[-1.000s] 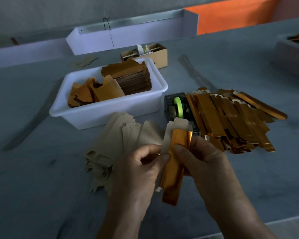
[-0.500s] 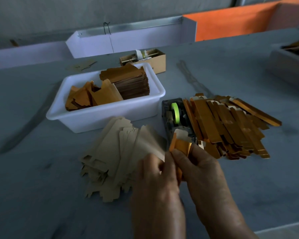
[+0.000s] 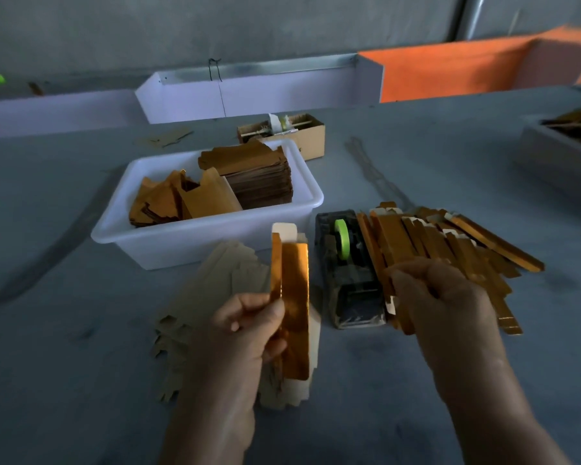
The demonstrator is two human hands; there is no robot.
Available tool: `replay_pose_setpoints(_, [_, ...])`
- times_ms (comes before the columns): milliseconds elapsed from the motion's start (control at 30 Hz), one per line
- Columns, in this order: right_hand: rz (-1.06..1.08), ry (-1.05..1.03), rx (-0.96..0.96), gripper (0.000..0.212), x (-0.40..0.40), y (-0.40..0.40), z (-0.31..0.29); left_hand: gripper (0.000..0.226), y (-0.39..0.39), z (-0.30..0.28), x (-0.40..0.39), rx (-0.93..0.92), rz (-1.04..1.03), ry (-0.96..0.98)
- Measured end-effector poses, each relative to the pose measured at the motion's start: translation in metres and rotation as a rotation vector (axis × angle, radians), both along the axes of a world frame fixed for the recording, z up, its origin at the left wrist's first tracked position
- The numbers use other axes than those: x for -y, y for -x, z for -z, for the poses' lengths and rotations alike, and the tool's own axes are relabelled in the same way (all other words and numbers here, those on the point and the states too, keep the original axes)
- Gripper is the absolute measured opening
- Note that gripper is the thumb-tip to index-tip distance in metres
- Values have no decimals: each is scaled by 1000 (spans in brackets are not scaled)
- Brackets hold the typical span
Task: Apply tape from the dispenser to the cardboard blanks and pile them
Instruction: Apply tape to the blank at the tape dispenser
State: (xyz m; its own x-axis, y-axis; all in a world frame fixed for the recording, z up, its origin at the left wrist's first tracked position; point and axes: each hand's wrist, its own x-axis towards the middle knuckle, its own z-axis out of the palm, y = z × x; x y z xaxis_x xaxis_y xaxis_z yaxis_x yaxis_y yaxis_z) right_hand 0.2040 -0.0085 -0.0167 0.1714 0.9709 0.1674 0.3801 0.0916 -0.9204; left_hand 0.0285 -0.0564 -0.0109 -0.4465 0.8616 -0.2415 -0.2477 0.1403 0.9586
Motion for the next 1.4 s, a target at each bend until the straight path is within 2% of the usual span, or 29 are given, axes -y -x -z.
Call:
replay_pose_setpoints(100, [-92,38,163,22,-6,8,-2,18,-4,-1,-7,1,27,-10])
replay_pose_setpoints(233, [-80,98,311,15,-13,18,5,24,-15,1,-13,-18,103,19])
replay_pose_setpoints(333, [-64,156,341,18,-16,23,5,22,-18,0,-17,49,153,24])
replay_pose_setpoints(433, [-61,215,297,13,-18,25,3,18,-23,0,-22,142,190,31])
replay_pose_setpoints(567, [-51,242,206,11,-22,28,8,13,-31,4,-28,141,217,43])
replay_pose_setpoints(733, [25,188,-239,6,-14,29,6,13,-29,6,-28,123,230,47])
replay_pose_setpoints(800, [49,133,-169,11,-8,26,5,11,-27,7,-28,136,230,53])
replay_pose_setpoints(933, [56,99,147,23,5,25,8,8,-22,8,-25,142,211,43])
replay_pose_setpoints(1000, [65,100,225,19,8,25,13,11,-23,8,-24,147,216,13])
replay_pose_setpoints(1167, [81,97,251,9,8,28,16,15,-32,4,-27,75,330,-15])
replay_pose_setpoints(1400, [125,98,274,8,10,30,21,20,-30,3,-31,-28,384,-2])
